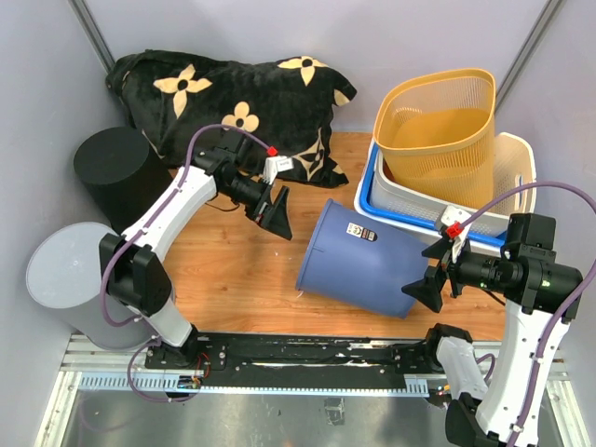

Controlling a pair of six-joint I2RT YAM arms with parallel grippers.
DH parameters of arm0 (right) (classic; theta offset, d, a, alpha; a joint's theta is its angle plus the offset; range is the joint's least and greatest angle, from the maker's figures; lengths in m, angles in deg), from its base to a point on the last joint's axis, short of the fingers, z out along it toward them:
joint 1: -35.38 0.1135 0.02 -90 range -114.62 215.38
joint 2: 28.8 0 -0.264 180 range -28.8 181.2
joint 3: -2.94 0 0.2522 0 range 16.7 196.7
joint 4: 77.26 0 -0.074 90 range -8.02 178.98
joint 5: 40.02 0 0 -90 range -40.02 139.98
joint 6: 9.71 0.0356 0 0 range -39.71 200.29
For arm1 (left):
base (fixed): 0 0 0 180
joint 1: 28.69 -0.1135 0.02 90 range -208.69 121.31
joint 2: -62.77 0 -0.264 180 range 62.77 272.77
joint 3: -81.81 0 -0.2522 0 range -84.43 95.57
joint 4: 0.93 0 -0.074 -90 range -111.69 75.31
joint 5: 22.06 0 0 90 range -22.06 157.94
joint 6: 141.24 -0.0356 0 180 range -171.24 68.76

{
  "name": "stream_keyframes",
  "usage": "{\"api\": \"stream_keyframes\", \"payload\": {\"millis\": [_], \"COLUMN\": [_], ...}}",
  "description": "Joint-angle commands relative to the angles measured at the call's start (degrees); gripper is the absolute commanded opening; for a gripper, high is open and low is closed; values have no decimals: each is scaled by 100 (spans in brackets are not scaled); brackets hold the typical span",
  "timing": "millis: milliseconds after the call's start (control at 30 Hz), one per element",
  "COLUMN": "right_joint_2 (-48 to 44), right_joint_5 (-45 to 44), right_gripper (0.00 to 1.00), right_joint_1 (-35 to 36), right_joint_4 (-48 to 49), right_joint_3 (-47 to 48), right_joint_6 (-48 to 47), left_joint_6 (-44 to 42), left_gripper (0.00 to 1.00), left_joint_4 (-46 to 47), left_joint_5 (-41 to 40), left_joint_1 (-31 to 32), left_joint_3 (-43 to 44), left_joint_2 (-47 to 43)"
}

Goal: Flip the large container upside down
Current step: Adjust the container at the center of the board, then turn the container upside down at the center of the board.

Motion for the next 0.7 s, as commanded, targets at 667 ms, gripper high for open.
{"api": "stream_keyframes", "payload": {"millis": [667], "right_joint_2": [-102], "right_joint_5": [-115], "right_gripper": [99], "right_joint_1": [87], "right_joint_4": [-91], "right_joint_3": [-31], "right_joint_6": [108], "left_joint_6": [175], "left_gripper": [99], "left_joint_4": [187], "left_joint_5": [493], "left_joint_1": [1037], "left_joint_3": [476], "left_joint_2": [186]}}
